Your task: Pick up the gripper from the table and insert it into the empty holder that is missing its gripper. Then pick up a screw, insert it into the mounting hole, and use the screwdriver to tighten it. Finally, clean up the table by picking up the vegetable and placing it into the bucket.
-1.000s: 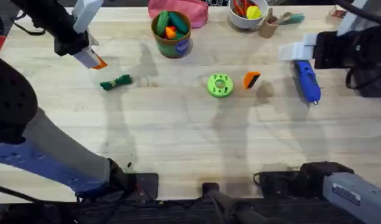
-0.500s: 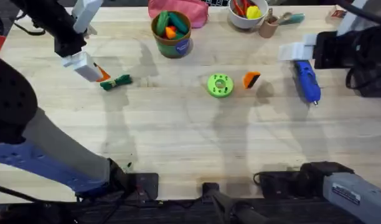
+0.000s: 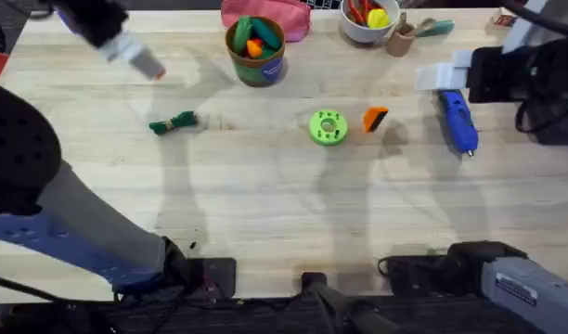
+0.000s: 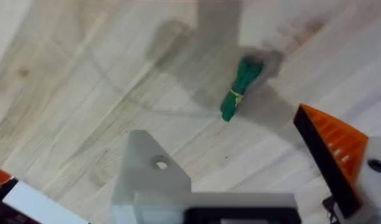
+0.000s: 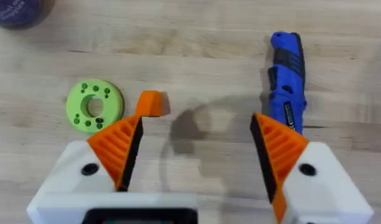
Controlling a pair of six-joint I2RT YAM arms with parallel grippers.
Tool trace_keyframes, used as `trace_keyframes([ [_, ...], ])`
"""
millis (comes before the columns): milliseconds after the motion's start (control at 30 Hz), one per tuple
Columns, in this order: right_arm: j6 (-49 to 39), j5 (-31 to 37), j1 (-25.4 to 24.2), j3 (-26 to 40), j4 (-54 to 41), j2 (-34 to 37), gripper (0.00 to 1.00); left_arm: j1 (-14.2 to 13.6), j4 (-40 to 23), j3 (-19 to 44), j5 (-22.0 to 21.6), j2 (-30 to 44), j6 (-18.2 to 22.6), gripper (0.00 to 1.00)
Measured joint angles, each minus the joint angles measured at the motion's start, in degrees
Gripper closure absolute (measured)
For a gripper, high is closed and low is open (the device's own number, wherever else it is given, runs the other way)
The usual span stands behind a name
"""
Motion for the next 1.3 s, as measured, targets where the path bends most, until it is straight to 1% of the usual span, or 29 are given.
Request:
trace_keyframes([
  [67,0.0,0.0,0.0,0.0,-0.1,0.0,0.008,-2.0,0.0,2.9,-0.8,0.0,-4.2,0.015],
  [133,0.0,0.0,0.0,0.0,-0.1,0.0,0.008,-4.3,0.0,4.5,-0.7,0.0,-7.3,0.016],
  [200,0.0,0.0,0.0,0.0,-0.1,0.0,0.007,-6.2,0.3,4.7,0.0,0.0,-9.1,0.015],
  [300,0.0,0.0,0.0,0.0,-0.1,0.0,0.008,-8.7,1.5,4.7,3.9,0.0,-10.8,0.015],
  [367,0.0,0.0,0.0,0.0,-0.1,0.0,0.008,-9.6,2.6,4.7,6.5,0.0,-11.5,0.015],
  [433,0.0,0.0,0.0,0.0,-0.1,0.0,0.008,-10.2,4.1,4.7,7.5,0.0,-13.7,0.016],
  [500,0.0,0.0,0.0,0.0,-0.1,0.0,0.008,-10.5,4.3,4.7,6.6,0.0,-18.2,0.014],
  [667,0.0,0.0,0.0,0.0,-0.2,0.0,0.008,-11.7,4.4,4.8,1.5,-0.3,-29.3,0.013],
  [800,0.0,0.0,0.0,0.0,-0.2,0.0,0.007,-13.9,4.8,4.8,-1.6,-3.2,-35.5,0.013],
  [900,0.0,0.0,0.0,0.0,-0.2,0.0,0.007,-15.6,4.8,4.4,-3.6,-8.0,-39.1,0.013],
  [1000,0.0,0.0,0.0,0.0,-0.2,0.0,0.007,-17.2,5.6,0.3,-5.9,-15.1,-42.3,0.014],
  [1167,0.0,0.0,0.0,0.0,-0.2,0.0,0.007,-18.7,9.2,-14.0,-8.5,-28.0,-47.2,0.013],
  [1300,0.0,0.0,0.0,0.0,-0.2,0.0,0.007,-18.8,11.0,-24.9,-9.4,-37.1,-51.1,0.013],
])
